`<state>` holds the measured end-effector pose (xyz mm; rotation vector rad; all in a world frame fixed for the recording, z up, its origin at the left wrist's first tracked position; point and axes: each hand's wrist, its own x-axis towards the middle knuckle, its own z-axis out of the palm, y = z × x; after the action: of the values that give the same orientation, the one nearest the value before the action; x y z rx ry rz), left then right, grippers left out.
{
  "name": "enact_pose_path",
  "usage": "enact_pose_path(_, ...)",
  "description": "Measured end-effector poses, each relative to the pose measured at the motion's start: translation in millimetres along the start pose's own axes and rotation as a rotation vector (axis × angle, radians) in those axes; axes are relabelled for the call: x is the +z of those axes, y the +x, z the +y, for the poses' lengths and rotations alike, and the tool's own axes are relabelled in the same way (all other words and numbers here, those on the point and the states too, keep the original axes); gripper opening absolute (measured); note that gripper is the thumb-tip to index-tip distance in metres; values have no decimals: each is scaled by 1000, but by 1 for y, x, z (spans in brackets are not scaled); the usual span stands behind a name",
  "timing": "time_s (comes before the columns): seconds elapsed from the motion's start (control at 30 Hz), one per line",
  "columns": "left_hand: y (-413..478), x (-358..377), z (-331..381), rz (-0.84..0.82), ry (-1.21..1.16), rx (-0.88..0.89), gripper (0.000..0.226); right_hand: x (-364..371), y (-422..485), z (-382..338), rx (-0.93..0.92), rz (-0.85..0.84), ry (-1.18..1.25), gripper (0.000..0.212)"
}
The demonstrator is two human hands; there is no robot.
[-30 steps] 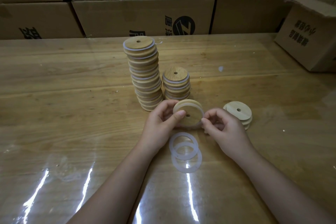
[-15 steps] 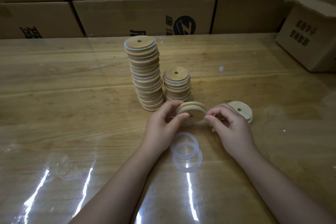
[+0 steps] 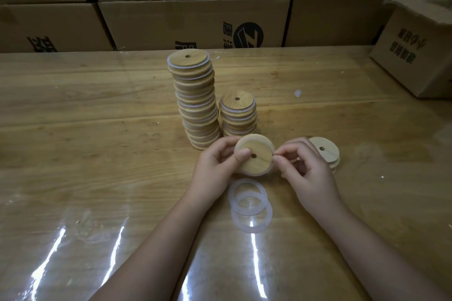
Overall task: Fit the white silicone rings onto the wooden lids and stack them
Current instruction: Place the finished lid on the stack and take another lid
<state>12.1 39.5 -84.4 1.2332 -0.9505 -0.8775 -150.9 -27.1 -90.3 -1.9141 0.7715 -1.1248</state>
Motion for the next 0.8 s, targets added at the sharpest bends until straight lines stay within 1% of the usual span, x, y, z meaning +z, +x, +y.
enact_pose_path(0.03, 0, 0, 1, 9, -38, -11, 30, 1, 0, -1, 53, -31, 50, 12)
enact_pose_path(0.1, 1, -1, 2, 29, -72, -6, 37, 2, -1, -3, 124, -100, 159, 32)
enact_pose_path(0.13, 1, -2, 1, 34, -69, -2, 38, 2, -1, -3, 134, -128, 203, 39)
enact_pose_path(0.17, 1, -1, 0, 35, -61, 0, 36, 2, -1, -4, 133, -145, 236, 41)
enact_pose_path(0.3, 1, -1, -2, 1, -16, -14, 19, -1, 1, -7, 163, -158, 323, 28)
enact_pose_path(0.4, 1, -2, -1, 5, -13, -21, 16, -1, 1, -10, 190, -225, 364, 15)
enact_pose_path(0.5, 1, -3, -1, 5, 7, -23, 13, -1, 0, -11, 201, -290, 382, 15)
enact_pose_path(0.57, 1, -2, -1, 14, 15, -21, 19, 1, 0, -11, 200, -257, 397, 13)
enact_pose_path(0.63, 2, -2, 0, 36, 6, -13, 23, 2, 1, -11, 206, -164, 431, 11)
enact_pose_path(0.73, 2, -2, 0, 53, 7, -16, 17, 0, 3, -13, 210, -48, 455, 13)
enact_pose_path(0.8, 2, 0, -1, 34, 44, -28, 15, -1, 4, -15, 210, 4, 459, 14)
